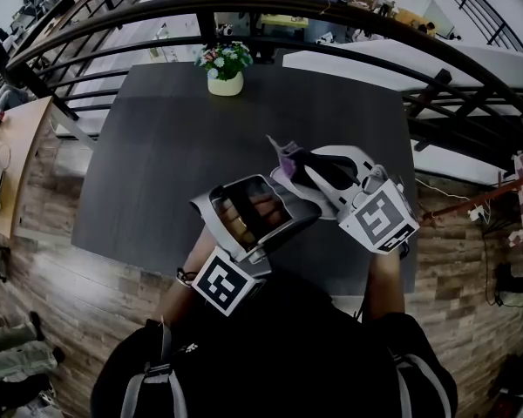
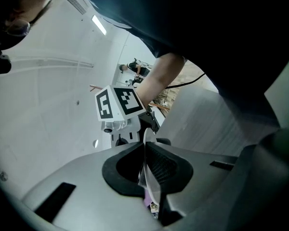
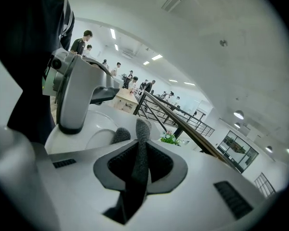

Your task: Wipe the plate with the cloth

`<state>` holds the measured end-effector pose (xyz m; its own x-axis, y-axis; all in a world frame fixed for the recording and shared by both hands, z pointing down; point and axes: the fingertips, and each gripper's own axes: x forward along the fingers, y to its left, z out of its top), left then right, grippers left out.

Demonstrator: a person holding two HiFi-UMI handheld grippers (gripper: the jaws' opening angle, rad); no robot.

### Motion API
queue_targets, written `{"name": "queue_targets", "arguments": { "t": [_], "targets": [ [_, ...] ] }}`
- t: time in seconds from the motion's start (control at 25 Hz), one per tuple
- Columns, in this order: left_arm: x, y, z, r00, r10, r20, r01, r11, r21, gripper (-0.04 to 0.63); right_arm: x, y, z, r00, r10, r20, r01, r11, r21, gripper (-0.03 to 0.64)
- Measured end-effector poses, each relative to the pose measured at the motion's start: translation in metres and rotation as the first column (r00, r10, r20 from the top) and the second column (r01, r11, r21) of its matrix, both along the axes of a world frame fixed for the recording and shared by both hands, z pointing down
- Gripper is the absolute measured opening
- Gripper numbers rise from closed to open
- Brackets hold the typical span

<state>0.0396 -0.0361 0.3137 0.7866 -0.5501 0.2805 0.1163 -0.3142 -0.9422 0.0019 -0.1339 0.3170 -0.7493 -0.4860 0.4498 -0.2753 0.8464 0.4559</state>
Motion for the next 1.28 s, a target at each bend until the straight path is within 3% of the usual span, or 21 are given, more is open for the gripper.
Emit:
{"name": "queue_targets", "arguments": {
  "t": [0.64,1.28],
  "targets": [
    [-0.009,-0.004,0.003,1.0,-0.026,-0.004,0.026,0.999,-0.018,0.023,0.044,-0.015,0.023,0.982,0.18,0.052,-0.175,0.981,-0.078,0.04],
    [-0.034,-0.031,0.02,0.992,-0.128,-0.011,0.126,0.986,-0.106,0.023,0.036,0.014,0.008,0.985,0.148,0.084,-0.142,0.987,-0.072,0.04]
  ]
}}
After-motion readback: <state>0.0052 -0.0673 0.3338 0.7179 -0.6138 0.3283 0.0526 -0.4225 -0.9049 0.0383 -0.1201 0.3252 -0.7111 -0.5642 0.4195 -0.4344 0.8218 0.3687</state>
